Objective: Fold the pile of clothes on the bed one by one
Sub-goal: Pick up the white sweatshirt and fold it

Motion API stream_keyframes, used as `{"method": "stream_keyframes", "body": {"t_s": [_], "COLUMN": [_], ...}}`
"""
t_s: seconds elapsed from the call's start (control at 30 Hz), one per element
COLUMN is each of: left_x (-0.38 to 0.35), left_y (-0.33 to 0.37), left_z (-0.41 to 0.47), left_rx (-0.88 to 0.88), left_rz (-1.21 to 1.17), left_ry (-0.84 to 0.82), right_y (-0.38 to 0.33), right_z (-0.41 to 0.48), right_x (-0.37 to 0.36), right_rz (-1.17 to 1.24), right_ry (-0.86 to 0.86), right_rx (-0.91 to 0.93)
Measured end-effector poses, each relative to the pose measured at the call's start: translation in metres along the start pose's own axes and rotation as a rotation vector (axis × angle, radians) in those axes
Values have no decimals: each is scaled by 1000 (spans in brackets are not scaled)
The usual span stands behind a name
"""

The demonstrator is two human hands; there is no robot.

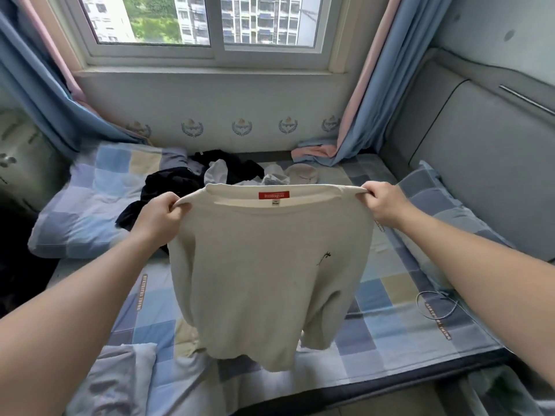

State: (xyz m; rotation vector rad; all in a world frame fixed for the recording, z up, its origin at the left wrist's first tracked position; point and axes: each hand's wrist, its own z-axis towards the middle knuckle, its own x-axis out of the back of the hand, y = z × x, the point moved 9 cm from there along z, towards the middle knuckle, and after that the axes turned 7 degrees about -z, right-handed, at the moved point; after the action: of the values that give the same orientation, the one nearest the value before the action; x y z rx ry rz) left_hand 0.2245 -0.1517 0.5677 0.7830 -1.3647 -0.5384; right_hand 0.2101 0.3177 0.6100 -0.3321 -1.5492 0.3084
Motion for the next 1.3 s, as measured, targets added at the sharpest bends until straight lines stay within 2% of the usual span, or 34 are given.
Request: {"method": "stream_keyframes", "body": {"t_s": [0.17, 0.27, 0.5, 0.77, 1.03, 1.3], "left_x": [19, 24, 36, 52, 35, -23], "left_y": [16, 35, 104, 162, 173, 112], "left_z": [-52, -98, -225, -296, -280, -175], "left_rx": [-5, -43, -149, -224, -226, -114], "left_rz": [3, 64, 39, 45, 79, 148], "left_ry": [129, 188, 395, 444, 408, 321], "right_y": [6, 12, 40, 68, 79, 94], "right_z": [-26, -56, -142, -203, -194, -88], "right_x": [21, 41, 100, 150, 153, 81], "right_rz": [122, 170, 180, 248, 204, 120], "right_ry": [109, 155, 249, 309, 282, 164], "right_rx": [-18, 32, 198, 235, 233, 122]}}
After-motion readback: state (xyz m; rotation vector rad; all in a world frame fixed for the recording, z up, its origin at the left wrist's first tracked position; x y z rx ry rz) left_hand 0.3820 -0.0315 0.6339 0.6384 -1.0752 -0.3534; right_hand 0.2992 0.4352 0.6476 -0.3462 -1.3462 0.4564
